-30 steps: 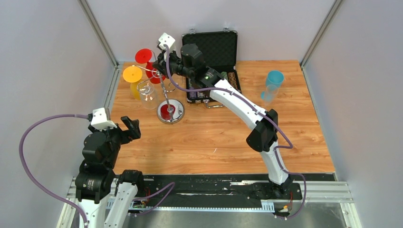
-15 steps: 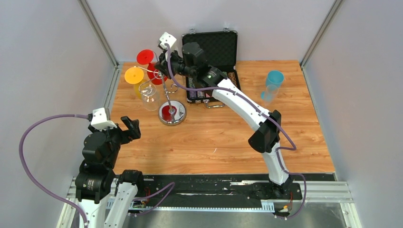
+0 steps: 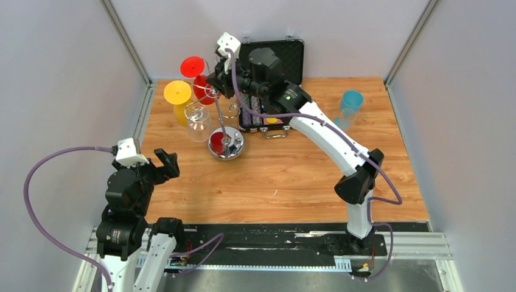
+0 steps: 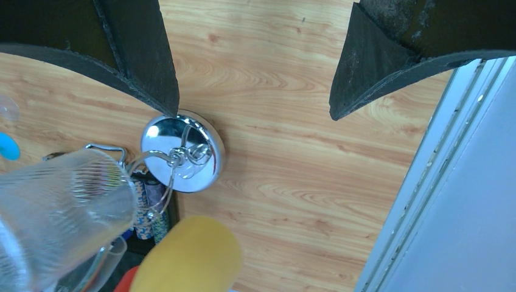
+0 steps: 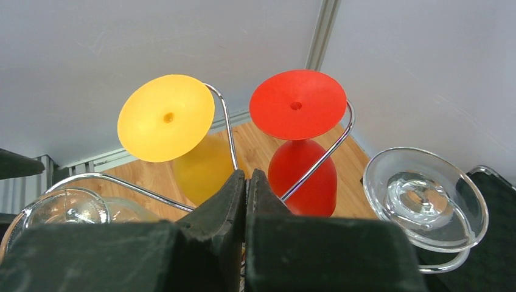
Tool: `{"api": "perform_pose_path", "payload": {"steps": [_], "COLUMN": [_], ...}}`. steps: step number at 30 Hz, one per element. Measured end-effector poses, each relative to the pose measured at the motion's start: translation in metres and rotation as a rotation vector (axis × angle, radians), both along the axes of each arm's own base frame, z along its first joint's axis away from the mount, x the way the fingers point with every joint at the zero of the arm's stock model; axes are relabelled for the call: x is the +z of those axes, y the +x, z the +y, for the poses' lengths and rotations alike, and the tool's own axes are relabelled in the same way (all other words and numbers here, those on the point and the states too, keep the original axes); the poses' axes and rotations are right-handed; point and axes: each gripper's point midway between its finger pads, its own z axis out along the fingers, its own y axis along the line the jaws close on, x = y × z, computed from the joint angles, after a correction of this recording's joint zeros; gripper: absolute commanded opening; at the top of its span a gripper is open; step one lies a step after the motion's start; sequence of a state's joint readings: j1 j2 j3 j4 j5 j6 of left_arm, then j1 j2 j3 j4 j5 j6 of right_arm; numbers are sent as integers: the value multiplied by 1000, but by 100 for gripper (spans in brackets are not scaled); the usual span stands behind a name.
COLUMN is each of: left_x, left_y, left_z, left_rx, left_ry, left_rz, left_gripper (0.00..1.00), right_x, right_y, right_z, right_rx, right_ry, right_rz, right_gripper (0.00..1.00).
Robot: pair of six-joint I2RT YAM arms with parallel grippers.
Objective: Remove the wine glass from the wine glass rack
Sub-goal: Pick up the wine rack from the center of the board, then place the wine rack at the center of the board.
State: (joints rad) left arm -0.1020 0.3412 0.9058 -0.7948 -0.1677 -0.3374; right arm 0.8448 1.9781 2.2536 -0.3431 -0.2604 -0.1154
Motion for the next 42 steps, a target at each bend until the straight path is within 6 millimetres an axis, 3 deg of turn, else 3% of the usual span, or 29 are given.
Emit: {"api": "perform_pose_path", "payload": {"steps": [5, 10, 33, 42], "left_x": [0, 0, 4, 4], "left_y": [0, 0, -4, -4], "left_z": [1, 3, 5, 5], "left_rx": [5, 15, 25, 25], "left_ry": [1, 3, 3, 3], "left_rz": [0, -2, -24, -24], "left_gripper": [100, 100, 100, 100], "right_x": [24, 36, 5, -7], "right_y": [-19, -35, -82, -86], "right_z": [-21, -39, -109, -121], "right_rx": [-2, -5, -66, -87], "right_ry": [25, 33, -48, -71], "right_rz": [-23, -32, -6, -10], "right_gripper": [0, 0, 0, 0]}}
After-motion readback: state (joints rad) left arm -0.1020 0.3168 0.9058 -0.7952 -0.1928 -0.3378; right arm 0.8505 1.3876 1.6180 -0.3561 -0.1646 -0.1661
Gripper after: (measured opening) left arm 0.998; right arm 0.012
